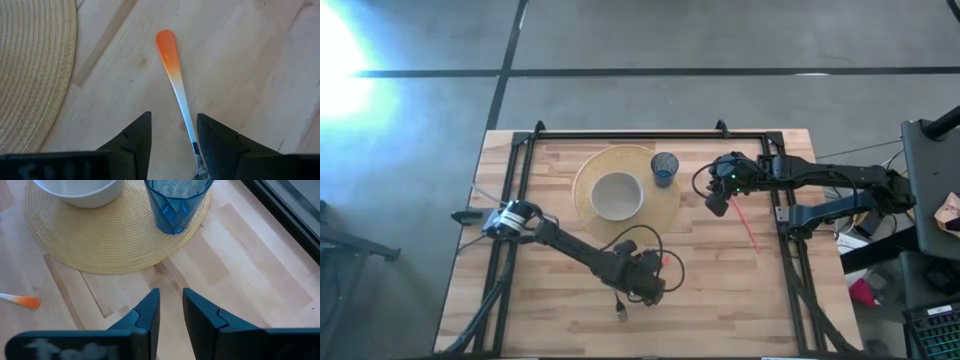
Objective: Pick & Place Utensil
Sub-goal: Put the orange spoon into the gray bowl
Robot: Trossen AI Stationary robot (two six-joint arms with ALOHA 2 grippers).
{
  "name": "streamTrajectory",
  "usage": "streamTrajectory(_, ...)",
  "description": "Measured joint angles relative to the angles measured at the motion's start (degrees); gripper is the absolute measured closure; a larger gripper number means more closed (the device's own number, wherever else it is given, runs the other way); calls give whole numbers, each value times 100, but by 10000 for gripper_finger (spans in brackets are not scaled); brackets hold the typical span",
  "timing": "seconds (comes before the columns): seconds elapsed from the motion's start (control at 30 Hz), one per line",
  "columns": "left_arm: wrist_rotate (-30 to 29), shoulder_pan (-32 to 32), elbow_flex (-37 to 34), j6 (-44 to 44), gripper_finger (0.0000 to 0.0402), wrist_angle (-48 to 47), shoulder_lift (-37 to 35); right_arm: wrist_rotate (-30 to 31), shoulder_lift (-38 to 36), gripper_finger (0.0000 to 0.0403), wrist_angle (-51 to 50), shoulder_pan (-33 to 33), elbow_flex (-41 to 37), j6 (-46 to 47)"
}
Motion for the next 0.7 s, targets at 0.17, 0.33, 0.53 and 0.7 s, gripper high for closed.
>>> streamTrajectory(0.17,70,-47,-53,-29,252,22,0,-1,0,320,0,-1,0,2)
streamTrajectory(0.33,137,-110,-106,-18,252,129,-2,-1,-1,330,-2,1,0,26)
streamTrajectory(0.53,146,-118,-350,-11,252,318,-4,-1,-1,339,-2,-1,0,192)
streamTrajectory(0.7,128,-118,-537,-57,252,452,-10,-1,-1,338,-4,-1,0,194)
